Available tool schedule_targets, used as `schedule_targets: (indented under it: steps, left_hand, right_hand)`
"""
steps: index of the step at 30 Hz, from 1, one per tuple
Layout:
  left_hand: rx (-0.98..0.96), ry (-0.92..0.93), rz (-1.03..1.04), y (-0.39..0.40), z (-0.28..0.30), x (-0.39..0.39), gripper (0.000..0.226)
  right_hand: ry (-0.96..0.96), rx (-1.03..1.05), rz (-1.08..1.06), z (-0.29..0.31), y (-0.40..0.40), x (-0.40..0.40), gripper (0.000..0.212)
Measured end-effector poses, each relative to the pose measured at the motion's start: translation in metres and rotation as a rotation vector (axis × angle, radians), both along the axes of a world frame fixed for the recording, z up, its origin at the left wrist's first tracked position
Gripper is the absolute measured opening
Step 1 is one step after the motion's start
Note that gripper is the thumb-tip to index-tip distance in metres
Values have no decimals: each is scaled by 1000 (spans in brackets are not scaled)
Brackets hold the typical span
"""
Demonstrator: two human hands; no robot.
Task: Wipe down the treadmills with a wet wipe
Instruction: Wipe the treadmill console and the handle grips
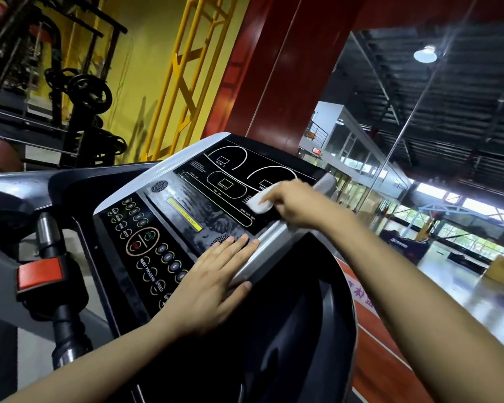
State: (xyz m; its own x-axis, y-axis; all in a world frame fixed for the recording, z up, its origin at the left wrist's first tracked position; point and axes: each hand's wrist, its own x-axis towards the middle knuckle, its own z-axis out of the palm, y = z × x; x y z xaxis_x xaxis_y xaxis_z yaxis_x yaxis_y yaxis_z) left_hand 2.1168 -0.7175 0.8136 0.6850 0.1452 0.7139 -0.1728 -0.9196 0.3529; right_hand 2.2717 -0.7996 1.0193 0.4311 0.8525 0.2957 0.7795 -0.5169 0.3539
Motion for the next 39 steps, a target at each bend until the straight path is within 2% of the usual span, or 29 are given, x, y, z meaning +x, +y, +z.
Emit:
schedule_targets:
  steps: [2,5,8,12,16,20,22,24,29,31,36,39]
  left_hand:
    - [-4,-11,-3,1,0,1,66]
    - [-6,-17,-5,2,-1,3,66]
    - [-11,-14,-3,2,-2,1,66]
    - [18,9,39,0,-1,-3,64]
    - [148,20,149,5,-13,-16,62]
    - [319,54,246,22,-36,-43,60]
    - [295,88,257,30,-45,-53,61]
    - [232,97,242,33,-52,-59,61]
    - [130,93,189,28,-61,-62,60]
    - [126,97,192,28,-62,-61,60]
    - [133,99,209,27,-62,-62,60]
    - [130,91,210,27,-62,-62,60]
  right_hand:
    - [-29,-39,18,4,-3,-2,46]
    - [-124,128,-147,38,-23,15,44]
    - [-189,230,-162,42,-32,7,31]
    - [33,93,-86,-7,-17,-30,49]
    - [62,-104,152,-53,-9,-55,41]
    - [-26,6,-55,-22,-3,-22,54]
    - [-44,143,-153,-3,-1,-9,52]
    - [-25,185,-151,-2,6,-13,47]
    - [117,-89,140,-55,24,-58,50]
    - [122,-162,160,-54,34,-53,49]
    - [-91,45,-56,-14,57,-16,48]
    - [-57,74,-32,-15,70,-28,40]
